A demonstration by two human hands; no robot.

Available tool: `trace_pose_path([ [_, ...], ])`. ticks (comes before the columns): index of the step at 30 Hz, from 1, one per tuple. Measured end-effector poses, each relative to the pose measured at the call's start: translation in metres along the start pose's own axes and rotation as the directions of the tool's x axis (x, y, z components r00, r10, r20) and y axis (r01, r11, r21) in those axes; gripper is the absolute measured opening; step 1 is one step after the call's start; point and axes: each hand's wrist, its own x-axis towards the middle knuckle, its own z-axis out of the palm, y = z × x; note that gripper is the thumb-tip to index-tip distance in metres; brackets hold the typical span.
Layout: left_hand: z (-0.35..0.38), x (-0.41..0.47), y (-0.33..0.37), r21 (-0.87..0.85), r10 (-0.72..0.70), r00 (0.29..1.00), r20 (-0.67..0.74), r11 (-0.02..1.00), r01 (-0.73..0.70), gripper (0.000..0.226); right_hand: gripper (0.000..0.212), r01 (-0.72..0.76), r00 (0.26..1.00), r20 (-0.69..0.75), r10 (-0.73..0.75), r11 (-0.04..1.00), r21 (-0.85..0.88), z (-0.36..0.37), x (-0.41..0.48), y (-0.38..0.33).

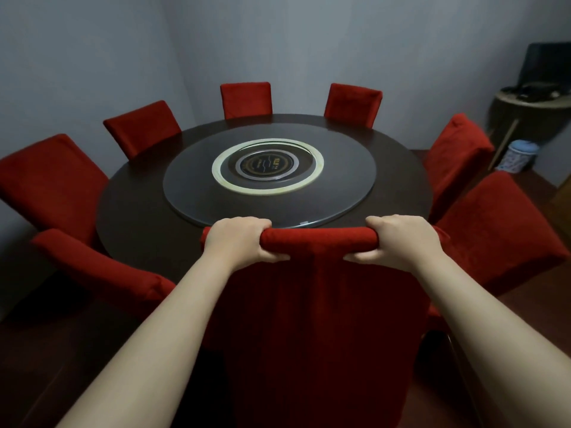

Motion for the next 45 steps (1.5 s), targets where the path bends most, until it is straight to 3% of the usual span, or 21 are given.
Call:
trace_pose_path([
  [12, 0.006, 0.026, -0.008, 0.007, 0.019, 1.000, -0.013, 1.000, -0.019, 0.066, 0.090, -0.106, 0.949, 0.309, 0.066, 0.988, 0.113, 0.000, 0.038, 0.016],
  [20, 0.008, 0.042, -0.012, 0.011, 0.011, 1.000, 0.006, 1.000, -0.011, 0.065, 0.089, -0.100, 0.947, 0.318, 0.053, 0.986, 0.134, 0.007, 0.053, 0.021],
  [32, -0.012, -0.006, -0.004, -0.044, 0.125, 0.972, 0.198, 0.992, -0.119, 0.080, 0.092, 0.003, 0.935, 0.350, -0.062, 0.986, 0.164, -0.019, 0.015, 0.004],
  [45, -0.023, -0.071, 0.001, -0.074, 0.053, 0.929, 0.367, 0.997, -0.027, 0.079, 0.093, 0.133, 0.923, 0.339, -0.182, 0.977, 0.164, -0.041, -0.015, -0.032],
])
